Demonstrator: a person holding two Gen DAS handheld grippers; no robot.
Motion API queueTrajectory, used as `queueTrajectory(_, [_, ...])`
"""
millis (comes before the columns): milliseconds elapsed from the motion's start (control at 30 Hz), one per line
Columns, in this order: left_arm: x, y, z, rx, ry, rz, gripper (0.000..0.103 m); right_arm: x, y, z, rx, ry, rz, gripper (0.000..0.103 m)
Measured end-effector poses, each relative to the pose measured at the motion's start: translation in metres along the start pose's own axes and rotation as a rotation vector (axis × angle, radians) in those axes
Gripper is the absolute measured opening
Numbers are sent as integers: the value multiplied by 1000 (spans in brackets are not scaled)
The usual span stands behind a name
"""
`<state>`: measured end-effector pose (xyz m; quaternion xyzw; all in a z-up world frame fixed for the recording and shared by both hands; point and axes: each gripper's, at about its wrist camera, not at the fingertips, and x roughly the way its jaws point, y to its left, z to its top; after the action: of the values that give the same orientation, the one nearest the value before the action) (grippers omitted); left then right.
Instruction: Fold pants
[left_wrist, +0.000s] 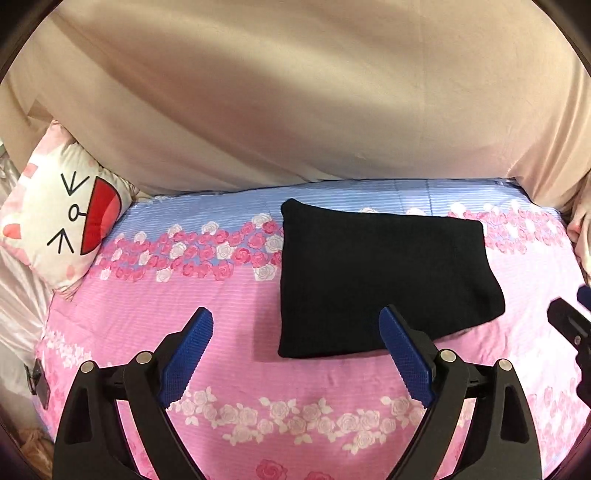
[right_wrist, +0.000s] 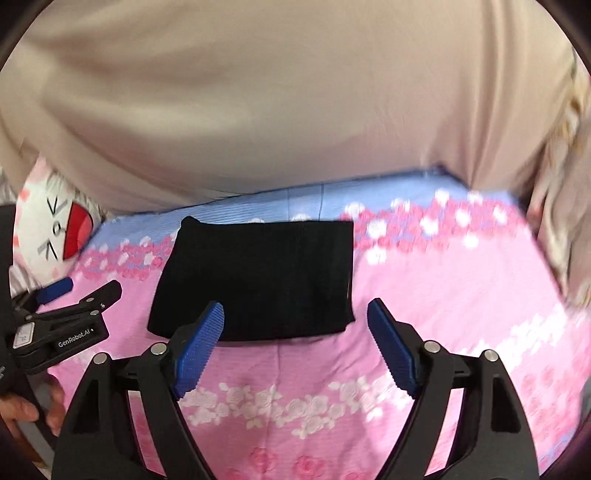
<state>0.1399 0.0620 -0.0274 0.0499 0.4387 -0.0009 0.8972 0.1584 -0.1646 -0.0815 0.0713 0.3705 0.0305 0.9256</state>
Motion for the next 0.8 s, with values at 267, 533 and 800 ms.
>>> queueTrajectory(267, [1, -2, -7, 7, 33, -18, 89, 0, 5, 0, 11, 15, -23, 78])
queueTrajectory(533, [-10, -3, -13, 10, 33, -18, 89, -5, 14, -7, 0, 26, -29, 78])
queueTrajectory(800, [-18, -8, -18, 27, 27, -26, 89, -8, 12, -11, 4, 33, -29, 79])
